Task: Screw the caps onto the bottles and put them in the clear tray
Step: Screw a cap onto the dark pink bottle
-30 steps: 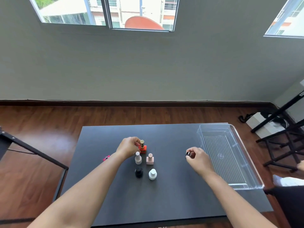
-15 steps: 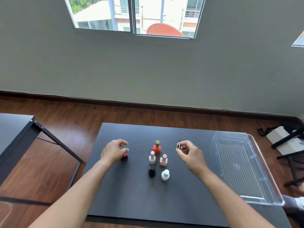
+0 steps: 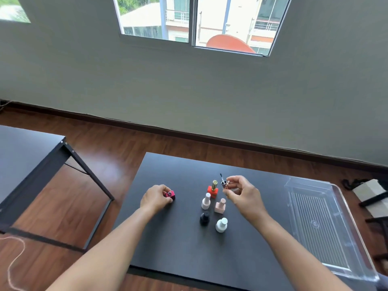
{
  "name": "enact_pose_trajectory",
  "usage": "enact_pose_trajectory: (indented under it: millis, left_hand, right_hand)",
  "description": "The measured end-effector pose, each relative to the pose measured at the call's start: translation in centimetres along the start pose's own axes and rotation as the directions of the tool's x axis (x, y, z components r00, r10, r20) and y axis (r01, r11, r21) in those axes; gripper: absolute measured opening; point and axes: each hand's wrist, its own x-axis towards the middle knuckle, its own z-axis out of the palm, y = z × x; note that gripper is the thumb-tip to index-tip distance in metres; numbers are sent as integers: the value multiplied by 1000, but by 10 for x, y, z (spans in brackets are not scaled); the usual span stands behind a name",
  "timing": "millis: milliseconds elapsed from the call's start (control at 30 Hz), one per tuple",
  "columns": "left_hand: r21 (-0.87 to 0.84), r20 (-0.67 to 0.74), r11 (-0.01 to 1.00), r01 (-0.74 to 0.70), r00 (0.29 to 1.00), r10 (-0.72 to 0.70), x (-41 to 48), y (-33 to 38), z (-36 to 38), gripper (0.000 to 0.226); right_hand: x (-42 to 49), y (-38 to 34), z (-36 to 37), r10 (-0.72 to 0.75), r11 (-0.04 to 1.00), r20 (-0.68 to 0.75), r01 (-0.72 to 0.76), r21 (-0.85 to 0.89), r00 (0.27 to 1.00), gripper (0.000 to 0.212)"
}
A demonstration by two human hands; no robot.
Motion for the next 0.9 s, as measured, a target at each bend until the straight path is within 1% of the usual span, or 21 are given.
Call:
enact_pose_trajectory:
  millis: [67, 133, 267, 333, 400, 467, 600, 700, 900]
  left_hand:
    - [-25, -35, 1000, 2, 999, -3, -3, 1, 1, 11]
    - [-60, -62, 998, -5, 998, 1, -8, 4, 0, 11]
    - [-146, -88, 985, -93, 993, 80, -21, 20, -5, 11]
    - [-200, -105, 970, -137, 988, 118, -31, 29, -5, 11]
    - [-278, -107, 944, -178, 982, 154, -42, 39, -4, 11]
    - [-317, -116, 922, -221, 974, 193, -52, 47, -3, 12]
    - [-288, -150, 912, -292, 954, 258, -63, 61, -3, 15]
    - [-264, -157, 907, -328, 942, 295, -67, 67, -3, 15]
    - [-216, -168, 890, -401, 913, 371, -70, 76, -5, 14]
  right_hand:
    - [-1, -6, 0, -10, 1000, -15, 10, 15, 1000, 25]
    - [-3, -11, 0, -26, 999, -17, 27, 31, 1000, 24]
    - [-6, -22, 1, -61, 997, 6, 60, 51, 998, 18]
    - [-7, -26, 2, -93, 995, 17, 92, 25, 996, 12]
    - [-9, -28, 4, -134, 991, 28, 135, -14, 991, 14]
    - [-12, -29, 4, -153, 986, 47, 156, -55, 987, 15]
    - [-17, -32, 1, -170, 978, 51, 175, -110, 984, 15]
    - [-18, -33, -1, -194, 972, 43, 198, -126, 980, 11]
    - [-19, -34, -2, -221, 963, 27, 223, -153, 975, 12]
